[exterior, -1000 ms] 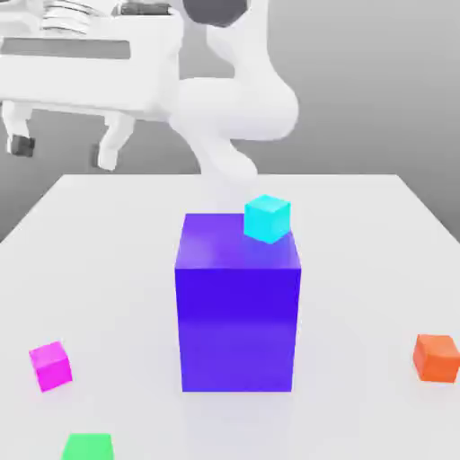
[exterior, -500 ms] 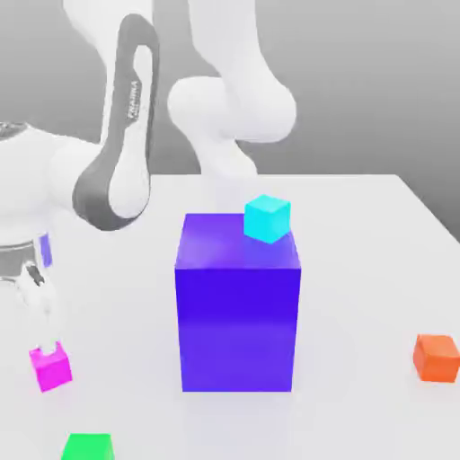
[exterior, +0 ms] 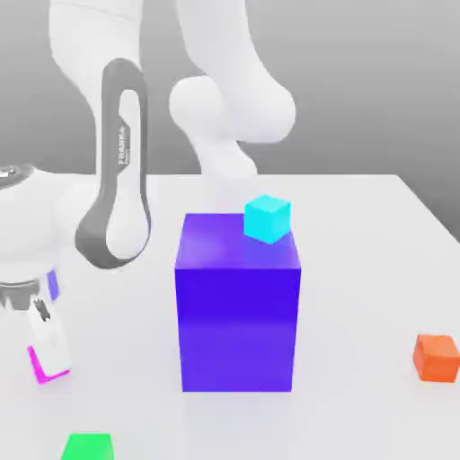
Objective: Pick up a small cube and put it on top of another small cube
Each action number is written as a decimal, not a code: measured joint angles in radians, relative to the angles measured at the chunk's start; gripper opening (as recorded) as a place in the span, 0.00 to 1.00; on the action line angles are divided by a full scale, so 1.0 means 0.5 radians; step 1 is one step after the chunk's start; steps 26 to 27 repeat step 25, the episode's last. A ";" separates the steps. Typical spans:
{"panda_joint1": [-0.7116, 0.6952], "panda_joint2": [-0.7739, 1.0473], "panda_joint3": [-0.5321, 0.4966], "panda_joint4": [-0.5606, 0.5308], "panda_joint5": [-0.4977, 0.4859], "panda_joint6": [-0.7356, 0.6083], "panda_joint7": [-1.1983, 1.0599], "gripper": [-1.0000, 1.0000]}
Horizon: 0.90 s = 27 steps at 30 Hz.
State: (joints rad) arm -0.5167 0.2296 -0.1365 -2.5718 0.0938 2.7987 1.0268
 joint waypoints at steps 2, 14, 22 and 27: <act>0.059 -0.040 -0.001 0.052 -0.036 -0.092 0.126 0.00; 0.526 0.130 0.111 0.641 -0.100 -0.504 1.098 0.00; 0.533 0.367 0.132 0.678 -0.067 -0.307 1.112 1.00; 0.535 0.365 0.131 0.679 -0.068 -0.311 1.116 1.00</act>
